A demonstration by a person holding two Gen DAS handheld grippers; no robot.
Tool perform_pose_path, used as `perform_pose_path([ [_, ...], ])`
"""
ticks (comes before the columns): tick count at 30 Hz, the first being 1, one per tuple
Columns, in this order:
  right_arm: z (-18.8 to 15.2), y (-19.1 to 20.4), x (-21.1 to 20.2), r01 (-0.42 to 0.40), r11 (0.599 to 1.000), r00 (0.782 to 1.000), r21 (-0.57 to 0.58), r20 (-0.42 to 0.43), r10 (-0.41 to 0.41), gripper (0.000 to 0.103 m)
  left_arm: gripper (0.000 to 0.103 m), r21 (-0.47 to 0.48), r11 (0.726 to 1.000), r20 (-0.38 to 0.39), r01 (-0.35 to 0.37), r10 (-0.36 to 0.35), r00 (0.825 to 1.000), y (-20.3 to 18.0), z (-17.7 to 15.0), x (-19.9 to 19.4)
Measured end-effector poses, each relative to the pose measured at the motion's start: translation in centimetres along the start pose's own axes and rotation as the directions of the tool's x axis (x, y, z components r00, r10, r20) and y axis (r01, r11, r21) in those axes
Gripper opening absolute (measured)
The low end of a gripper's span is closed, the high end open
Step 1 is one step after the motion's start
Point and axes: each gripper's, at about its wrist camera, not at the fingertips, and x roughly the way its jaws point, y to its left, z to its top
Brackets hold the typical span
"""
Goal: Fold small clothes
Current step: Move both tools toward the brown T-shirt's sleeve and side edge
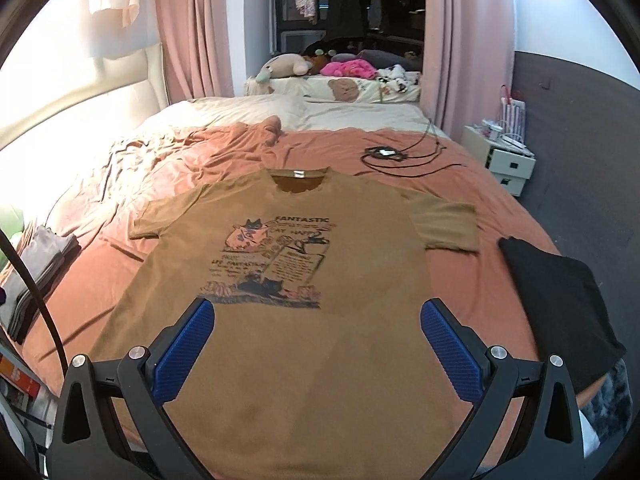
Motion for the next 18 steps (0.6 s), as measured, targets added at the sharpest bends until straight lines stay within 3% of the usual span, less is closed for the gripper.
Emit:
perform_pose_path([
  [6,2.1,0.6,3.2,-0.053,0.999,0.999,-0.012,-0.01,0.053,0.103,0.103,-0.052,0.995,-0.03,0.083,-0.085,0.996,0.8,1.7,3.6],
  [18,6.5,2.7,10.5,-0.116,0.992,0.993,-0.046,-0.008,0.116,0.103,0.103,-0.131,0.987,-0.028,0.09,-0.094,0.995,3.3,5.6,10.4],
])
